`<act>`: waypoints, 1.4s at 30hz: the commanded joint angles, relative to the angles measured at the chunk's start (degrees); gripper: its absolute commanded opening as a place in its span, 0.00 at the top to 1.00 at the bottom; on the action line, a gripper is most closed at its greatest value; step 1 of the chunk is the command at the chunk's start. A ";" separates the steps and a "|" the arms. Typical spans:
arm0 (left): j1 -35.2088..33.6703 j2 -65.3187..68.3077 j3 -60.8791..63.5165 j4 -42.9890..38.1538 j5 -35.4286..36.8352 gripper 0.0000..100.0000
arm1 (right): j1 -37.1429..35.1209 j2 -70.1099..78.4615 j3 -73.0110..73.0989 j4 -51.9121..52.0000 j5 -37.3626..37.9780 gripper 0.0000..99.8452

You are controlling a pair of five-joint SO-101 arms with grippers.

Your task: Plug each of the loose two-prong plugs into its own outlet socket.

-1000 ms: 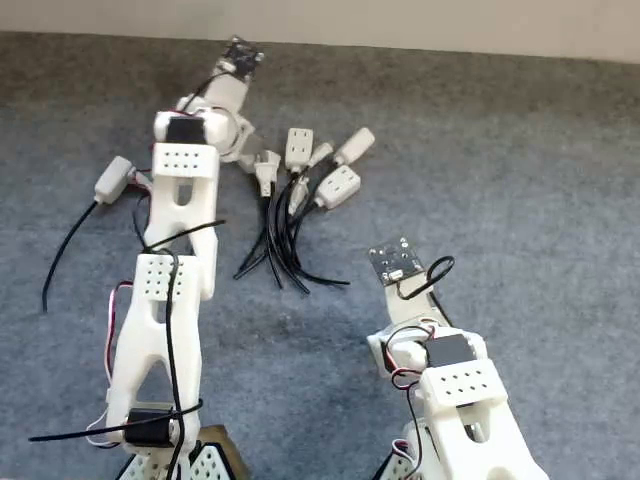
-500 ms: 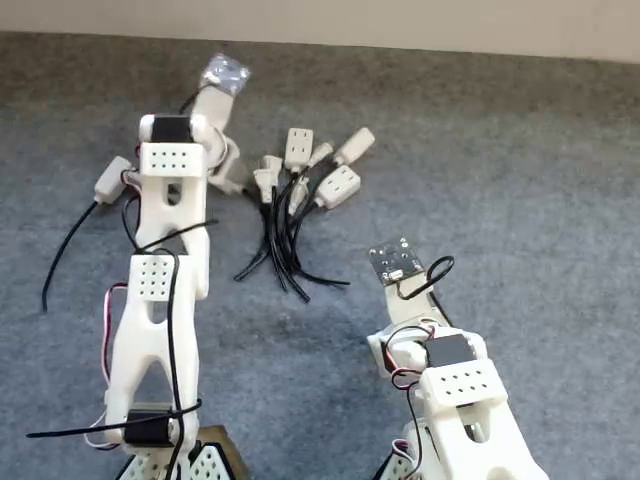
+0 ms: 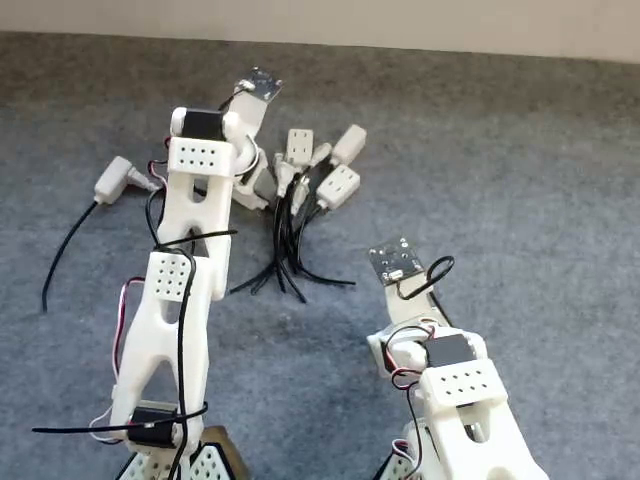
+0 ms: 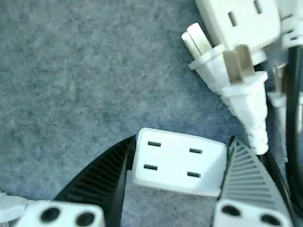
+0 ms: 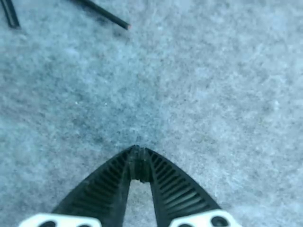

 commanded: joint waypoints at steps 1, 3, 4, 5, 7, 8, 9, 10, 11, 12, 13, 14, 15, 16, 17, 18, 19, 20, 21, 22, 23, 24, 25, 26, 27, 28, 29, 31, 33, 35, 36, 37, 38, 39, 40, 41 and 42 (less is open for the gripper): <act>-2.59 -4.53 -0.40 1.32 0.62 0.93 | -0.48 -1.19 -0.22 -0.66 0.62 0.99; -3.74 -5.32 -0.48 1.32 0.62 0.94 | -0.48 -1.19 -0.22 -0.66 0.62 0.99; -4.35 -6.73 -0.48 1.32 0.62 0.94 | -0.48 -1.19 -0.22 -0.66 0.62 0.99; -5.05 -8.57 -0.40 1.32 0.62 0.94 | -0.48 -1.10 -0.22 -0.66 0.62 0.99; -6.37 -13.23 -0.48 1.32 0.88 0.94 | -0.48 -1.01 -0.22 -0.75 0.62 0.99; -6.99 -16.13 -0.48 1.32 0.97 0.94 | -0.48 -0.92 -0.22 -0.75 0.62 0.99; -7.52 -19.30 -0.40 1.32 0.97 0.94 | -0.48 -0.84 -0.22 -0.75 0.62 0.99; -8.13 -22.55 -0.40 1.32 0.97 0.94 | -0.48 -0.84 -0.22 -0.75 0.62 0.99; -8.75 -25.63 -0.31 1.32 0.97 0.94 | -0.48 -0.84 -0.22 -0.84 0.62 0.99; -9.36 -28.53 -0.31 1.32 0.97 0.94 | -0.48 -0.84 -0.22 -0.84 0.62 0.99; -9.89 -31.43 0.13 1.32 0.97 0.94 | -0.48 -0.84 -0.22 -0.92 0.62 0.99; -10.24 -34.24 1.89 1.32 1.05 0.94 | -0.48 -0.84 -0.22 -0.92 0.62 0.99; -10.51 -37.23 5.23 1.41 1.05 0.94 | -0.48 -0.84 -0.22 -0.92 0.62 0.99; -10.51 -40.40 9.71 1.41 1.05 0.94 | -0.48 -0.84 -0.22 -0.92 0.62 0.99; -10.51 -43.74 15.60 1.41 0.88 0.94 | -0.48 -0.84 -0.22 -0.92 0.62 0.99; -10.42 -47.34 21.93 1.41 0.70 0.94 | -0.48 -0.84 -0.22 -0.92 0.62 0.99; -10.07 -50.95 28.00 1.41 0.26 0.94 | -0.48 -0.84 -0.13 -1.01 0.62 0.99; -9.45 -54.81 34.33 1.41 -1.23 0.94 | -0.48 -0.84 -0.13 -1.01 0.62 0.99; -8.13 -58.51 40.66 1.41 -3.25 0.94 | -0.48 -0.84 -0.13 -1.01 0.62 0.99; -6.81 -62.11 46.81 1.41 -5.98 0.94 | -0.48 -0.84 -0.13 -1.01 0.62 0.99; -5.32 -66.07 53.05 1.41 -8.44 0.94 | -0.48 -0.84 -0.13 -1.01 0.62 0.99; -3.74 -70.20 59.30 1.41 -10.64 0.94 | -0.48 -0.84 -0.13 -1.01 0.62 0.99; -2.33 -74.24 65.01 1.41 -13.27 0.94 | -0.40 -0.84 -0.13 -1.01 0.62 0.99; -0.92 -78.55 70.90 1.41 -16.35 0.94 | -0.40 -0.84 -0.13 -1.01 0.70 0.99; 0.40 -82.86 76.70 1.41 -19.52 0.94 | -0.31 -0.84 -0.13 -1.01 0.70 0.99; 1.71 -87.25 82.42 1.32 -22.77 0.94 | -0.31 -0.84 -0.13 -1.01 0.70 0.99; 3.03 -91.47 87.78 1.32 -25.58 0.94 | -0.31 -0.84 -0.13 -1.01 0.70 0.99; 6.02 -99.65 98.51 1.23 -31.38 0.94 | -0.31 -0.92 -0.13 -1.01 0.70 0.99; 8.84 -106.68 108.35 0.88 -36.04 0.94 | -0.31 -0.92 -0.13 -1.01 0.70 0.99; 11.03 -112.31 117.41 0.44 -39.65 0.94 | -0.31 -0.92 -0.13 -1.01 0.70 0.99; 11.82 -114.77 121.45 -0.44 -41.05 0.94 | -0.31 -0.92 -0.13 -1.01 0.70 0.99; 12.44 -116.97 125.41 -1.85 -42.11 0.94 | -0.31 -0.92 -0.13 -1.01 0.70 0.99; 12.97 -118.90 129.36 -3.52 -42.90 0.94 | -0.31 -0.84 -0.13 -1.01 0.70 0.99; 13.58 -120.57 133.14 -5.36 -43.60 0.94 | -0.31 -0.84 -0.13 -1.01 0.70 0.99; 14.37 -121.89 136.92 -7.56 -44.31 0.94 | -0.31 -0.84 -0.13 -1.01 0.70 0.99; 15.16 -123.03 140.53 -10.02 -44.84 0.94 | -0.31 -0.84 -0.13 -1.01 0.70 0.99; 16.22 -123.82 143.69 -12.84 -44.84 0.94 | -0.31 -0.84 -0.13 -1.01 0.70 0.99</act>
